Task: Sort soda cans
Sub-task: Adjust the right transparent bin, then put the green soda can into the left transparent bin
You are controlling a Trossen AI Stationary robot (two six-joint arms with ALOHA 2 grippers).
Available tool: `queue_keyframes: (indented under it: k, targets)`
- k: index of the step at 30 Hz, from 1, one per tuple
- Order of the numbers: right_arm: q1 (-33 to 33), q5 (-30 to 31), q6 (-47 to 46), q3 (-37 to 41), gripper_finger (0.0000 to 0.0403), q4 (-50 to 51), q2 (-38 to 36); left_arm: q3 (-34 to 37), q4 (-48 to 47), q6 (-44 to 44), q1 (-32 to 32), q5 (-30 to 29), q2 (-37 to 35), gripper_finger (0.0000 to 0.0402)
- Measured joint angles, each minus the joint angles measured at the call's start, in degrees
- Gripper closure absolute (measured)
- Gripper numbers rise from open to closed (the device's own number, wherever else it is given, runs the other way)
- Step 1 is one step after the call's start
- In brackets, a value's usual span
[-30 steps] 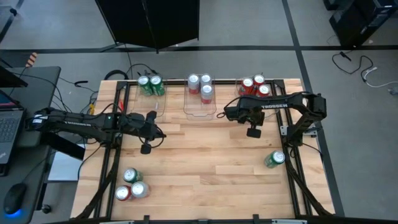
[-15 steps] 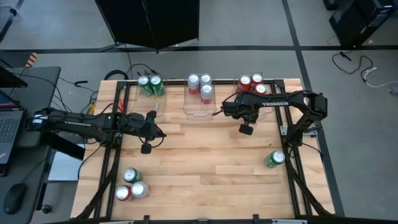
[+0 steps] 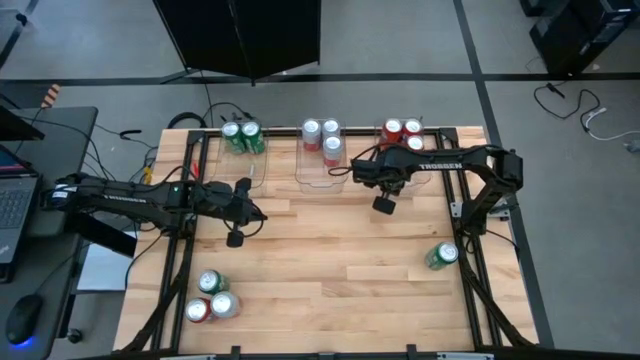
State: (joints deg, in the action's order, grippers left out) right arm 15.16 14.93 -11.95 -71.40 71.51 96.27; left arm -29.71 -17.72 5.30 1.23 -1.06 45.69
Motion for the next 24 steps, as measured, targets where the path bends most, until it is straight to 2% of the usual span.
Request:
queue_keyframes:
  k: [8,18,24]
  targets:
    - [-8.8,-0.6,-7.5,-10.5,0.0403,8.9,-0.3,0.0,-0.3,0.0,0.0,0.0,0.0,0.0401]
    - [-24.0,-7.8,-36.0,-10.7,0.0397,18.5,-1.1,0.0,-1.2,-1.1,0.0,0.0,0.0,0.0401]
    - [-33.8,-12.2,-50.4,-10.3,0.0349,18.4,-2.0,0.0,-1.1,-1.3,0.0,0.0,0.0,0.0401]
